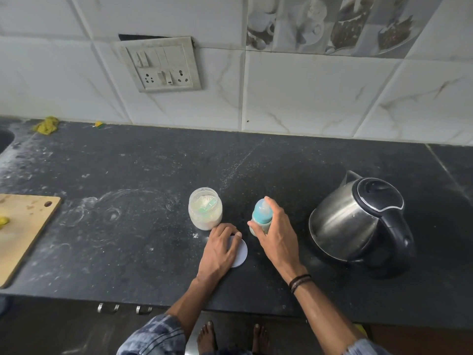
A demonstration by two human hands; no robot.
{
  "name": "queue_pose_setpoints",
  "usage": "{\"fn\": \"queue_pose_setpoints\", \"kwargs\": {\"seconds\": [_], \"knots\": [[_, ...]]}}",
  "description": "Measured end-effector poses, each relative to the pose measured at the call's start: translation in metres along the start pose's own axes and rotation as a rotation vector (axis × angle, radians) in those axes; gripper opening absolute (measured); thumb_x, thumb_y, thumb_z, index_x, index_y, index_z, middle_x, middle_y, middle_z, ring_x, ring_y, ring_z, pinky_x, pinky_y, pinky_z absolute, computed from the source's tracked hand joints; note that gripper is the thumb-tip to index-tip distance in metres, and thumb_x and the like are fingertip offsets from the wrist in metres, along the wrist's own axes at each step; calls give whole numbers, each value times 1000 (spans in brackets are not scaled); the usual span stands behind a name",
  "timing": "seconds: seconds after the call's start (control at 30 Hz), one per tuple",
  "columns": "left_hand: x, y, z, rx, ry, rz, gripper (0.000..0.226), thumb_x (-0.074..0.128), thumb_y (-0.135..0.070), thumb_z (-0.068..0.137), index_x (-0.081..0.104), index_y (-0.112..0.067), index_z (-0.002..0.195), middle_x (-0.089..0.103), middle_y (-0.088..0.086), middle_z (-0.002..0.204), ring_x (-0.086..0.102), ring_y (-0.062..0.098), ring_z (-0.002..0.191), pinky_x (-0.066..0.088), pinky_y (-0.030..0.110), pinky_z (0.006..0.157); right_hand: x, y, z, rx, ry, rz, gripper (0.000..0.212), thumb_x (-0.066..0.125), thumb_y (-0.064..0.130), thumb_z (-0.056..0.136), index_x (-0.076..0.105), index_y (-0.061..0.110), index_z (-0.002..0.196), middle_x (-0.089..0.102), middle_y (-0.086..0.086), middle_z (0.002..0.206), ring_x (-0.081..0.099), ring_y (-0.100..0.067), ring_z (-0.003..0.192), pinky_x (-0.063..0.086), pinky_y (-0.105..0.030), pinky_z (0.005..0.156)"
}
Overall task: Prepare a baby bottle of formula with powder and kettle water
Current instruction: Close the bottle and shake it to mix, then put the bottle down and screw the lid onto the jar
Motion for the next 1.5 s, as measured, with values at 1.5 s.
{"fn": "queue_pose_setpoints", "kwargs": {"seconds": [1.5], "knots": [[-54,3,-38,-134,-189,-166,22,51,-33,103,68,-20,100,62,-16,108,62,12,105,52,38,90,12,-37,-24,336,-93,81,53,86,48,75,57,24,111,56,9,91,53,-17,85,51,-45,74]]}}
Point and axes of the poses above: each hand's wrist, its own z-axis towards the middle knuckle, its own x-axis out of the palm, y = z × x, the point moved 6 cm from there along z, towards the middle knuckle
